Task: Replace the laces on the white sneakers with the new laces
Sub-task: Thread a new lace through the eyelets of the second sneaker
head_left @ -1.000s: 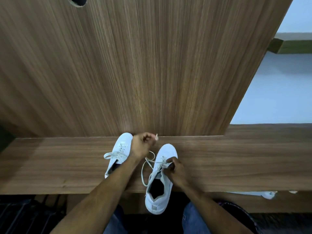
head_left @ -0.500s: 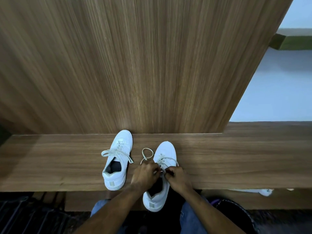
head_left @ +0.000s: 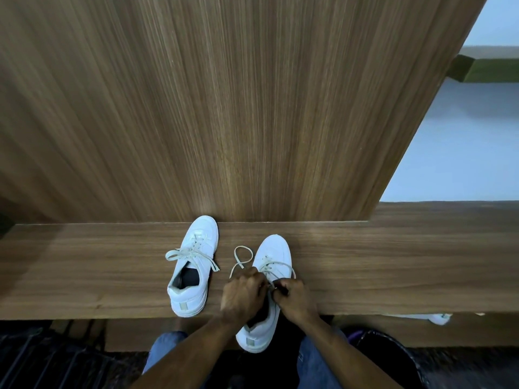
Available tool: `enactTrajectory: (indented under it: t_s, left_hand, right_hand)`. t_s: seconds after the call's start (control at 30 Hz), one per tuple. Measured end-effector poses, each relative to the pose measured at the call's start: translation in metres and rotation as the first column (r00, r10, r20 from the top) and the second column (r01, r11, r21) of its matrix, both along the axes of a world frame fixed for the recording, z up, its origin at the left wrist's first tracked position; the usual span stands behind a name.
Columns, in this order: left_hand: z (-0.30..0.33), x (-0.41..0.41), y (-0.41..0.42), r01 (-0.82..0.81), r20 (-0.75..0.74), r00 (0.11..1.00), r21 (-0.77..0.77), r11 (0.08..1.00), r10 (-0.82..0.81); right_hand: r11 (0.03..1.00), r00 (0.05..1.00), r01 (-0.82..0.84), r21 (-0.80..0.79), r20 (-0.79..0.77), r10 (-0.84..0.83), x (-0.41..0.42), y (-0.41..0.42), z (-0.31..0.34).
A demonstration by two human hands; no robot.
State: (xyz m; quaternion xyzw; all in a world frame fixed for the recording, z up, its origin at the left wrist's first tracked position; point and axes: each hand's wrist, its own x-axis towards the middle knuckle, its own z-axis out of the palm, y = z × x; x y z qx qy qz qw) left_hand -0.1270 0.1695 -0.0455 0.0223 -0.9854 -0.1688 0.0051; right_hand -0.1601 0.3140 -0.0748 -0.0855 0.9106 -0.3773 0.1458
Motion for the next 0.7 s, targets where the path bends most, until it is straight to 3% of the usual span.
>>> enactTrajectory:
  t_s: [0.27,0.47,0.7]
  left_hand:
    - [-0.01,0.006,0.009,-0.043,-0.023,0.999,-0.05,0.998,0.042]
    - [-0.003,0.001,0.01,0.089,0.045,0.996,-0.352,0.932,-0.079]
    - [-0.002,-0.001,0.007,-0.01,-0.008,1.0,-0.133,0.991,0.009]
  right_hand:
    - [0.995,0.997,0.079,-0.057,-0.006,-0.08,0.003,-0.005,-0.001]
    - [0.999,0.999,0.03,0.02,-0.03,-0.029,0.003,-0.005,-0.001]
    - [0.989,0.995,0.075,-0.124,0.074,-0.066,0.001,-0.002,-0.001]
